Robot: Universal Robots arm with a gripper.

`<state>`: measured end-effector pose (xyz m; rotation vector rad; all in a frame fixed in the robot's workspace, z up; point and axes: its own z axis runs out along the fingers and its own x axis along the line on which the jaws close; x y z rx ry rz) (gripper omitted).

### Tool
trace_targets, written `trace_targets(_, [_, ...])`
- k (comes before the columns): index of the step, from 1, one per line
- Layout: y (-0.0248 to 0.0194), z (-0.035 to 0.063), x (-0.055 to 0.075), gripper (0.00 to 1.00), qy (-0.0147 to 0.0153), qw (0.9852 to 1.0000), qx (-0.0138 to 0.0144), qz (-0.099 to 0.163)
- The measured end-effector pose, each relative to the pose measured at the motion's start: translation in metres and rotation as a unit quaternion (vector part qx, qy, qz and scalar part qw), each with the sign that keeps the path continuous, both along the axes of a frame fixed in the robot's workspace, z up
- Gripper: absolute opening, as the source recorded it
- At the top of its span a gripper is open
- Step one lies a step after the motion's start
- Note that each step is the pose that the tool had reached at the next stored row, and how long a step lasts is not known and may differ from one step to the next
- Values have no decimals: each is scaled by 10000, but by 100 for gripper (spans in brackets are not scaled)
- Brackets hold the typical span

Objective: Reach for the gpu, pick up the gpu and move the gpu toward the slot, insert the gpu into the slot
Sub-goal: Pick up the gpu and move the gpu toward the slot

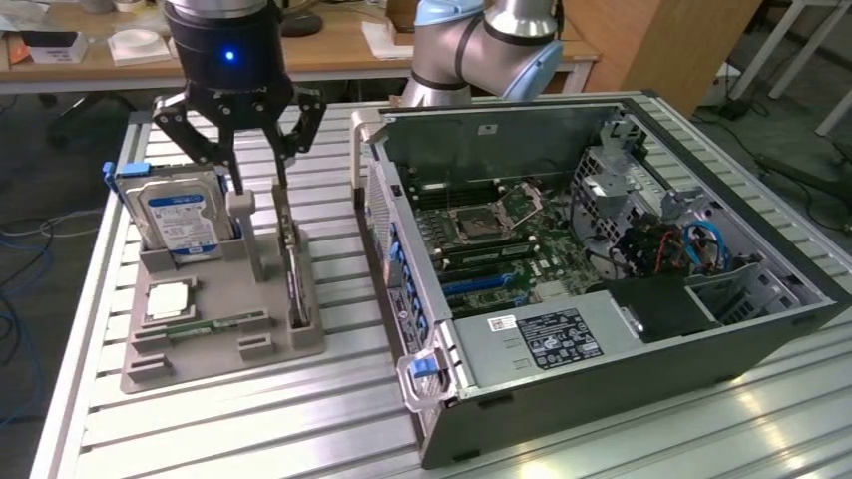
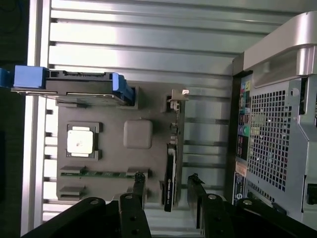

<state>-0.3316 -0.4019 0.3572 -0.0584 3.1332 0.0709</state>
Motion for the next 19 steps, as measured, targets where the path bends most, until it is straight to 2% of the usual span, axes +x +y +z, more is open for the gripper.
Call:
trace_targets(11, [-33, -200, 0, 47, 0, 10000, 0, 1])
trace_targets(17, [-92, -310, 4, 47, 0, 10000, 0, 1])
trace_targets(19, [-99, -340, 21, 47, 1, 10000, 0, 1])
